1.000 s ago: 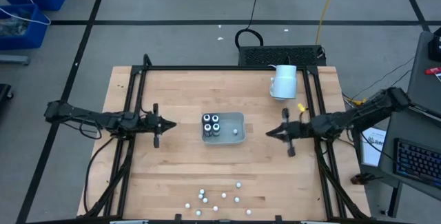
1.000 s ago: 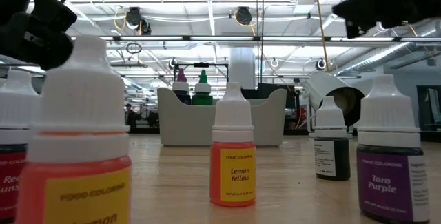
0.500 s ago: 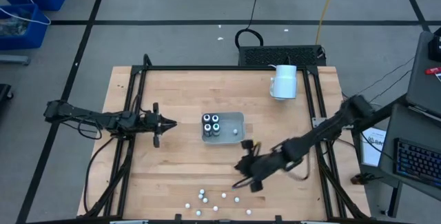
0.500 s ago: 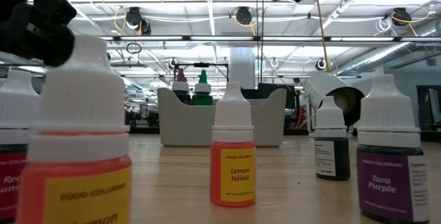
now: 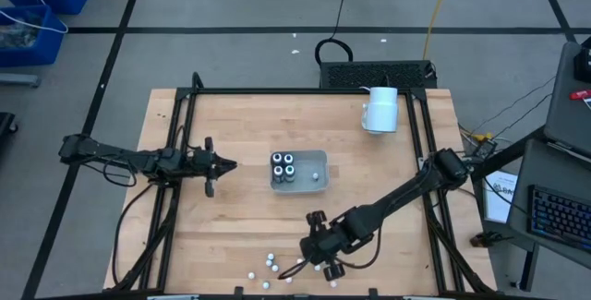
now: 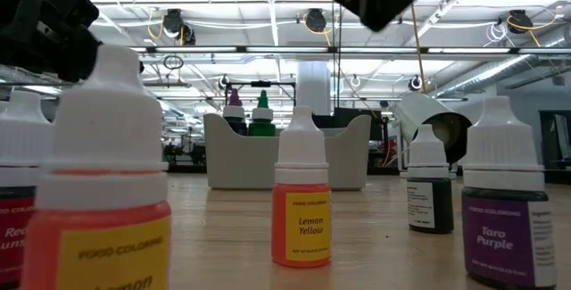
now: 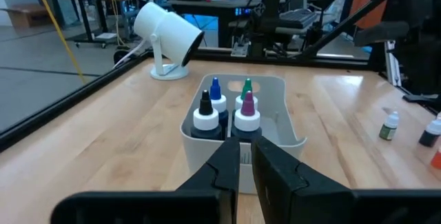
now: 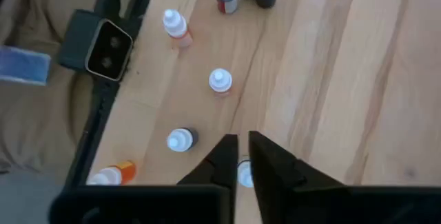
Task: Pick & Place food coloring
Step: Put the small green food coloring bottle into the white bin
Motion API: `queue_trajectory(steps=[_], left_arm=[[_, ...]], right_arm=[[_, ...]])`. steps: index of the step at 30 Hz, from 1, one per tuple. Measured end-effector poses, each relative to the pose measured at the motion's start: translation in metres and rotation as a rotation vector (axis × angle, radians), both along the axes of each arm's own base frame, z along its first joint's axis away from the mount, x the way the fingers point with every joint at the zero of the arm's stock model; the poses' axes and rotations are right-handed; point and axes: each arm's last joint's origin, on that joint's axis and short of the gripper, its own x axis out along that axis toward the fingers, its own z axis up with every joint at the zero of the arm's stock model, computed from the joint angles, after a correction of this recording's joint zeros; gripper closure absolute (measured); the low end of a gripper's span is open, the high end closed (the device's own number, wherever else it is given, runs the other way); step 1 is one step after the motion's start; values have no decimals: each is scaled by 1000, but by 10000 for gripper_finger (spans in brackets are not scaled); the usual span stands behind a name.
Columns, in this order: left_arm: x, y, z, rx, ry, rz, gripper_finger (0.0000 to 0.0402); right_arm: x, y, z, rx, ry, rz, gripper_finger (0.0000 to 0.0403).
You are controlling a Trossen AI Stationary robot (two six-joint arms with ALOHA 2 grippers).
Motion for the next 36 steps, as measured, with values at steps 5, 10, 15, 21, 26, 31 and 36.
queue_trajectory(steps=[5, 10, 15, 21, 26, 31, 36], left_arm=[[0, 0, -1, -29, 3, 3, 355], [0, 0, -2, -40, 20, 5, 355], [0, 0, -2, -40, 22, 5, 355], [0, 0, -2, -38, 21, 5, 355], [0, 0, -2, -32, 22, 5, 355], [0, 0, -2, -30, 22, 5, 355], [0, 0, -2, -29, 22, 5, 355]], right_arm=[[-1, 3, 1, -22, -16, 49, 314], [-3, 6, 0, -43, -34, 109, 256], [-3, 6, -8, -36, -49, 110, 223], [-9, 2, -33, -47, -42, 122, 214], [-14, -2, -45, -44, -13, 90, 217], [-15, -3, -55, -32, -26, 81, 217], [-19, -5, -65, -28, -24, 74, 218]])
